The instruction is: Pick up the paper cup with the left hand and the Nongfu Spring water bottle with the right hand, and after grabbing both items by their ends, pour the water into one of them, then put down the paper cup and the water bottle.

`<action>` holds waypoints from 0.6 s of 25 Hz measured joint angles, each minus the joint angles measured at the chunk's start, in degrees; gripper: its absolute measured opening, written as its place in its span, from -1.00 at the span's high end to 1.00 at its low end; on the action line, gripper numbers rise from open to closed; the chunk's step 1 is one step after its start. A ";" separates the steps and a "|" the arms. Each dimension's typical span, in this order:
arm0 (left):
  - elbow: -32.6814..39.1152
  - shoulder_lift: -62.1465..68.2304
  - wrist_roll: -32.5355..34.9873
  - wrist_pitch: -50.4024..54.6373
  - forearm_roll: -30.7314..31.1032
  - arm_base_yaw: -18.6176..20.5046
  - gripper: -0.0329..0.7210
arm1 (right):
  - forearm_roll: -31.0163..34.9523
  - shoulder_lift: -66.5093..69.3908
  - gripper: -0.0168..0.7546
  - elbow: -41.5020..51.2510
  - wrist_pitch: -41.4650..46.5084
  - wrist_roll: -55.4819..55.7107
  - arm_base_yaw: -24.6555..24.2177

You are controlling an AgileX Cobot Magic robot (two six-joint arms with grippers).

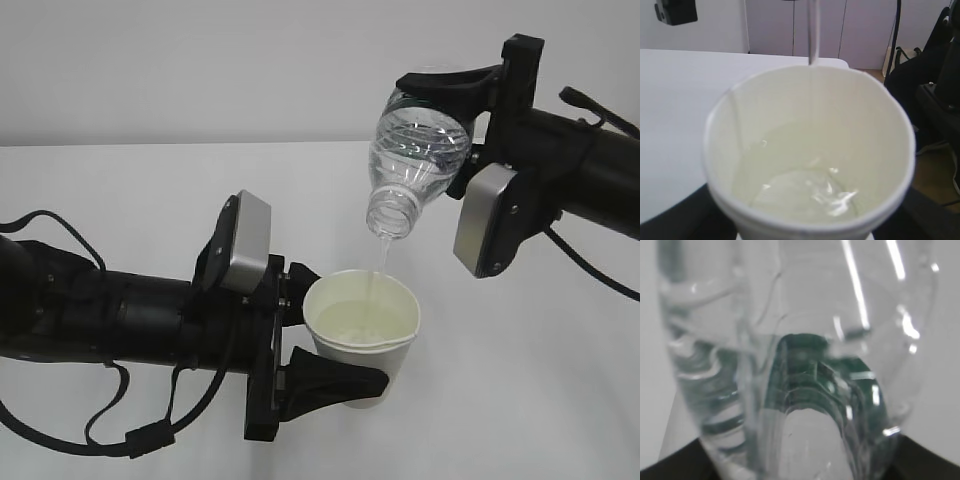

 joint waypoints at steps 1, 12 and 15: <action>0.00 0.00 0.00 0.00 0.00 0.00 -0.44 | 0.00 0.00 -0.12 0.00 -0.26 0.00 0.00; 0.00 0.00 0.00 -0.35 0.00 0.00 -0.44 | 0.00 0.00 -0.12 0.00 -0.51 0.00 0.00; 0.00 0.00 0.00 -0.35 0.12 0.00 -0.44 | 0.00 0.00 -0.12 0.00 -0.51 0.00 0.00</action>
